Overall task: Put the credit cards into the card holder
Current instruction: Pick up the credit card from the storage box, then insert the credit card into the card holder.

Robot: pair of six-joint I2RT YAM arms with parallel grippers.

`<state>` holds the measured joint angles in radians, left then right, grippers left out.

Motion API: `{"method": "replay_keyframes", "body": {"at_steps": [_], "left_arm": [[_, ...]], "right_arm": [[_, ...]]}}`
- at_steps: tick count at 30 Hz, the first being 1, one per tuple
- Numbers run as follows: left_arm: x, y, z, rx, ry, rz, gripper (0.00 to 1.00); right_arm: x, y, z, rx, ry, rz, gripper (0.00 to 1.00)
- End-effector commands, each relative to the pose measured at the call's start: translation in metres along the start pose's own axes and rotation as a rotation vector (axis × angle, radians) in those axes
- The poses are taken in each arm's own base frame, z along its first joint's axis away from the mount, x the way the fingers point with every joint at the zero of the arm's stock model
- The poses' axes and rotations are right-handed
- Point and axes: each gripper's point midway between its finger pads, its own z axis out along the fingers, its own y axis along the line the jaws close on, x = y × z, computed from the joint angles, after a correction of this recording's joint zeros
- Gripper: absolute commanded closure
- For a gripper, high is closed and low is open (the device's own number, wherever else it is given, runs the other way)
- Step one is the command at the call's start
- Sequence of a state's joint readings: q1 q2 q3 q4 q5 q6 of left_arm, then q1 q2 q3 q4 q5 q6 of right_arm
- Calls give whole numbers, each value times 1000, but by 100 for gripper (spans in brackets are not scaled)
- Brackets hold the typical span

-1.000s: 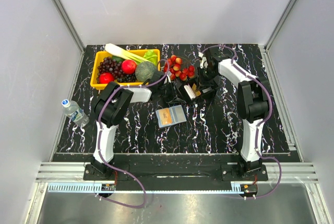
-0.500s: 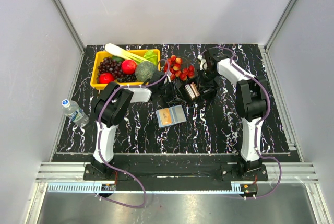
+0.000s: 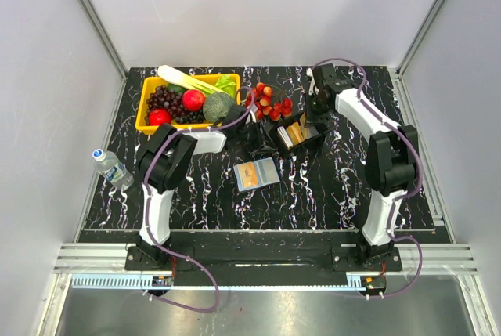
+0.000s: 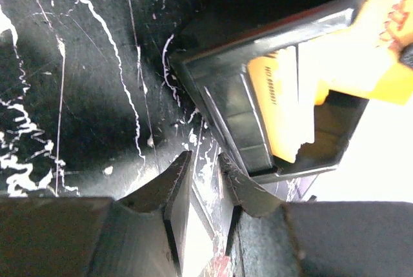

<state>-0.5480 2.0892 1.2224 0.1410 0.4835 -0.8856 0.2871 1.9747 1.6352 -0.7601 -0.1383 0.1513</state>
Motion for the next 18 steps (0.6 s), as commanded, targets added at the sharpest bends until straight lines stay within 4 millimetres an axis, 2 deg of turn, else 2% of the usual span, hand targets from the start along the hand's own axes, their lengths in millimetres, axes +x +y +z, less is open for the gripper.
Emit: {"method": "replay_keyframes", "body": {"at_steps": [1,6,10,13,16,18], "left_arm": [[-20,-35,-27,29,-91,112,73],[-26,-40,-45,-7,-133,162,68],[-29,-41,-64,-44,-165,198,64],[-19,-24,-84,-132,-170,208,60],[1,3,-101,-201,-162,180,58],[16,12,-109,-198,-143,148,58]], "right_arm": [[-39,5,-45,39,-213,7,100],[-50,9,-79,34,-309,13,100],[-49,33,-99,-95,-330,13,100],[-32,66,-102,-279,-269,16,100],[-3,92,-90,-394,-184,22,100],[17,114,-82,-438,-143,-14,100]]}}
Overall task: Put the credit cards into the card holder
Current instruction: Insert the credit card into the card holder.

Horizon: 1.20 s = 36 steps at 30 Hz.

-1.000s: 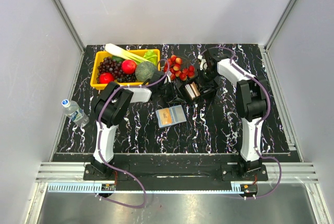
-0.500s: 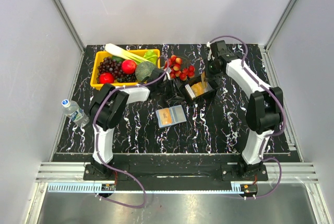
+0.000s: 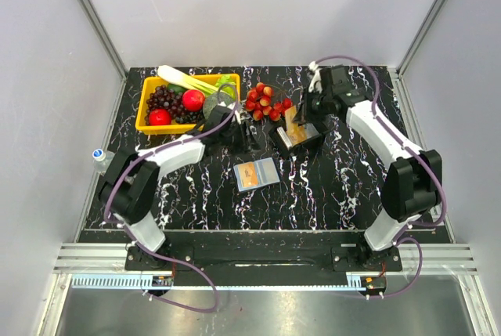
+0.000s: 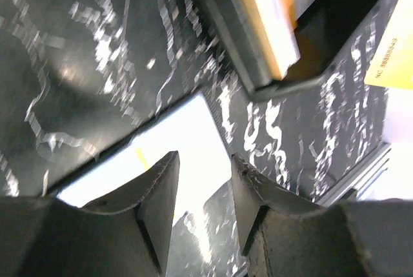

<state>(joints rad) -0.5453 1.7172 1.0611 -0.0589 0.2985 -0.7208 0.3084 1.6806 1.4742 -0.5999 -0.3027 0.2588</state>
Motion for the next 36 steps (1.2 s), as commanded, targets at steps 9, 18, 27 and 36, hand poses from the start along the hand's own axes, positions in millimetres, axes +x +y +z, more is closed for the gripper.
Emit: {"method": "replay_keyframes", "body": {"at_steps": [9,18,27,36], "left_arm": [[48,25,-27,-1,53,-101,56],[58,46,-28,-125,64,-129,56],[61,57,-30,-220,69,-111,55],[64,63,-27,-250,71,-102,55]], "right_arm": [[97,70,44,-239,213,11,100],[120,52,63,-195,280,-9,100],[129,41,71,-157,300,-13,100],[135,34,75,-134,315,-11,100]]}}
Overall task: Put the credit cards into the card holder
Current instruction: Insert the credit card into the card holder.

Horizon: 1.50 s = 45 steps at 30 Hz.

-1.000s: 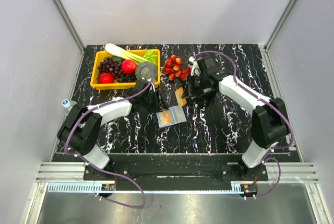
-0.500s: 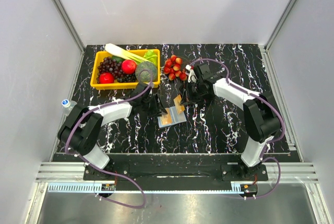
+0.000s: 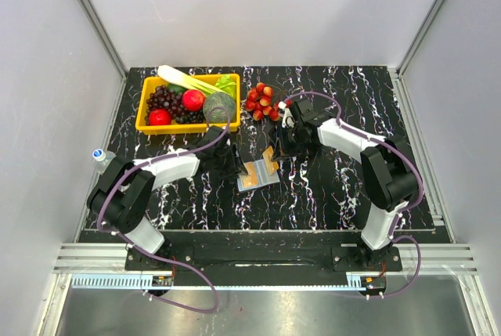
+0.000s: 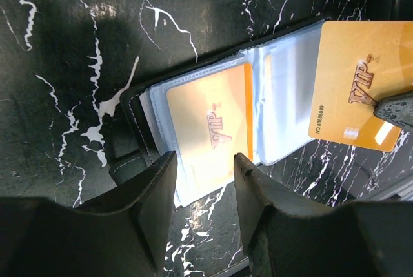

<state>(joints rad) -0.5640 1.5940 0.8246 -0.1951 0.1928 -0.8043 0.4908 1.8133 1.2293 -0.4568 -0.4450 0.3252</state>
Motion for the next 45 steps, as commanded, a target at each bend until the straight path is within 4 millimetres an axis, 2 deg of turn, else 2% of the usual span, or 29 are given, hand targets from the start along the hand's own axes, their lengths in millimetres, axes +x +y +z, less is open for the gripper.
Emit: {"method": "replay_keyframes", "body": {"at_steps": [1,4,15,21,24,31,45], "left_arm": [[-12,-7,0,-15,-44,22,55],[-10,-6,5,-16,-29,20,55],[-9,-27,13,89,-12,5,56],[-7,-31,17,121,-2,-16,56],[-4,-20,18,70,-1,-29,55],[-13,7,12,-87,-51,-4,53],[-12,17,14,-137,-52,-8,51]], "right_arm": [[-6,-3,3,13,-25,-27,100],[-5,-6,4,21,-18,-27,100],[9,-29,16,104,41,-12,100],[15,-37,22,132,64,-3,100],[16,-41,22,146,66,-3,100],[16,-39,22,141,66,-1,100],[15,-38,23,133,71,-2,100]]}}
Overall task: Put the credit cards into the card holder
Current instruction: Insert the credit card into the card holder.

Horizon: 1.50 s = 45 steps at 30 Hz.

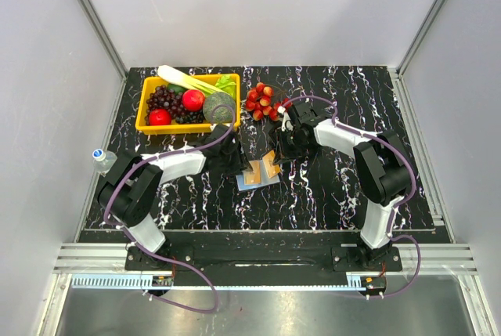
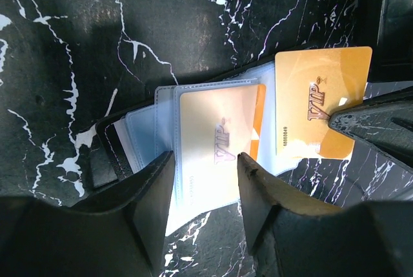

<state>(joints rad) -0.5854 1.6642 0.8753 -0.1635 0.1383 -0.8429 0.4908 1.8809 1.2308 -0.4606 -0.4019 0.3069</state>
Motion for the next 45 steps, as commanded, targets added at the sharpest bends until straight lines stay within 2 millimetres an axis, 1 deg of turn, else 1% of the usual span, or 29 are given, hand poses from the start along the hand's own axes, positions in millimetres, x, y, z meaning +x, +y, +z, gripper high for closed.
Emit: {"method": "replay_keyframes", "body": {"at_steps": [1,6,8,9,11,13,15,17,18,20,23,26,28,31,33,35,38,41,45], "left_arm": [[0,25,0,-121,-10,12,51],[2,30,3,-147,-10,20,50],[-2,37,3,-204,-26,35,50],[-1,38,3,-207,-19,35,50],[-1,31,6,-177,-20,42,50],[2,30,8,-180,-9,56,50],[11,22,13,-135,40,54,50],[18,9,20,-60,80,51,51],[18,5,22,-41,85,54,52],[17,4,23,-38,85,53,52],[13,-7,19,15,61,53,52],[6,-25,13,94,32,46,54],[2,-37,6,141,22,49,55],[-4,-50,-3,181,1,59,57],[-8,-57,-8,202,-8,63,57],[-11,-64,-10,227,-10,70,57],[-14,-70,-12,242,-13,71,58],[-18,-77,-15,260,-21,78,58],[-21,-91,-16,297,-17,101,58]], "right_arm": [[5,-16,7,69,28,-9,100],[5,-15,6,70,28,-8,100],[4,-15,5,68,27,-12,100],[3,-14,5,70,28,-11,100],[3,-14,5,68,26,-12,100],[3,-14,5,69,28,-10,100],[4,-14,5,68,30,-9,100],[5,-14,6,67,34,-7,100],[4,-13,6,66,32,-9,100],[5,-14,6,67,34,-7,100],[4,-15,4,79,24,-9,100],[-1,-14,0,87,4,-15,100],[-2,-14,-2,89,0,-18,100],[-3,-15,-4,101,-5,-26,100],[-6,-16,-9,118,-17,-30,100],[-13,-17,-17,150,-51,-34,100],[-28,-19,-38,208,-134,-48,100],[-41,-10,-57,211,-201,-75,100],[-47,-3,-74,209,-248,-81,100]]}}
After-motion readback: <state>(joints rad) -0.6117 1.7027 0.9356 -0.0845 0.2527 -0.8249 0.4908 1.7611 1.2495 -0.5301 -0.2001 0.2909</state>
